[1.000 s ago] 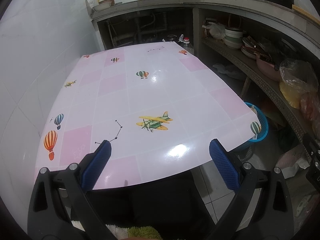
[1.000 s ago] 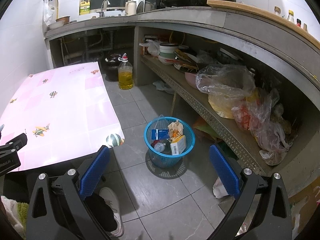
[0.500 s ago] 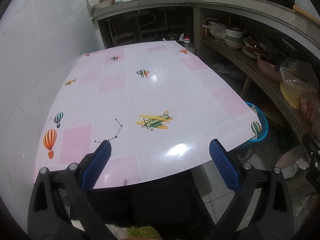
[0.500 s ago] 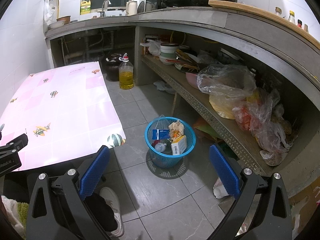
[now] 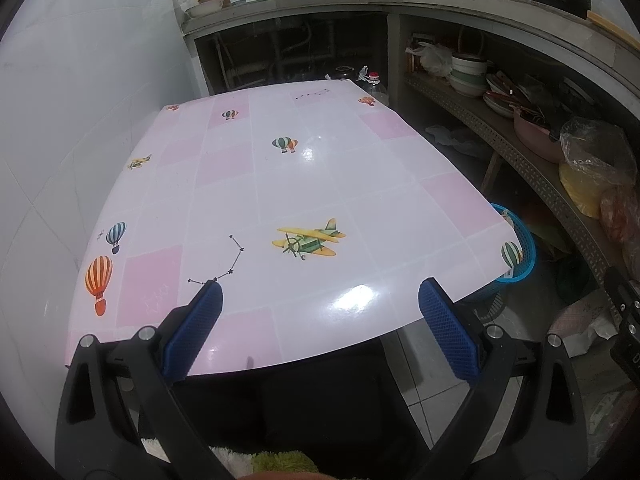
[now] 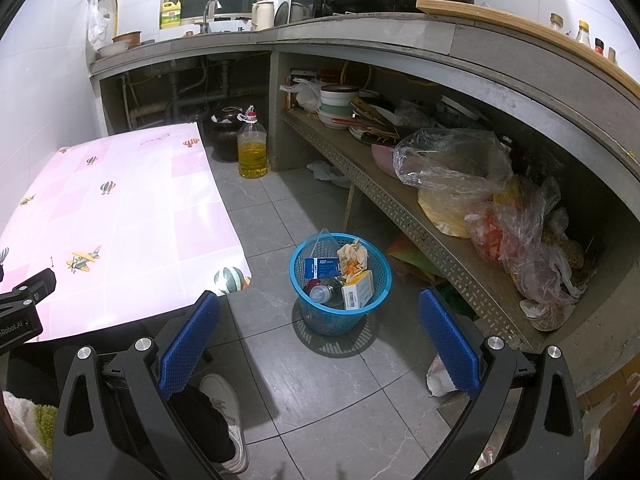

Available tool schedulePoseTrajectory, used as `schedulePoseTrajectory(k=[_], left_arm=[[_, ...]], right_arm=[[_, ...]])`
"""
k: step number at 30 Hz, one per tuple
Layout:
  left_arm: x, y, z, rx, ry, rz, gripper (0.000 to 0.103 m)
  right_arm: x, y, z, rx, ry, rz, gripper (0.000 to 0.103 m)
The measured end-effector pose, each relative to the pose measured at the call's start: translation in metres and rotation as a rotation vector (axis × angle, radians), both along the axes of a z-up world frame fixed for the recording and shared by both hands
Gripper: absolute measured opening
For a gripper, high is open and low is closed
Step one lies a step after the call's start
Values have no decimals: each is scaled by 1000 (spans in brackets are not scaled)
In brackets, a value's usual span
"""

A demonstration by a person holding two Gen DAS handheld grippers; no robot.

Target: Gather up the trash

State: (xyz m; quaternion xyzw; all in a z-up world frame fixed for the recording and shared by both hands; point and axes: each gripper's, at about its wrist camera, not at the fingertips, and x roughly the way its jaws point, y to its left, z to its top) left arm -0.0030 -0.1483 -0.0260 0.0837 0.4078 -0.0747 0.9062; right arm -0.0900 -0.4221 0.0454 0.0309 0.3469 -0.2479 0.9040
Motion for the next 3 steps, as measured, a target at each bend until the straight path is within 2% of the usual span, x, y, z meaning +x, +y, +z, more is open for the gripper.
schedulePoseTrajectory(k=[3], left_arm=[[0,0,0,-2,3,3,94]], right_arm=[[0,0,0,0,0,0,97]])
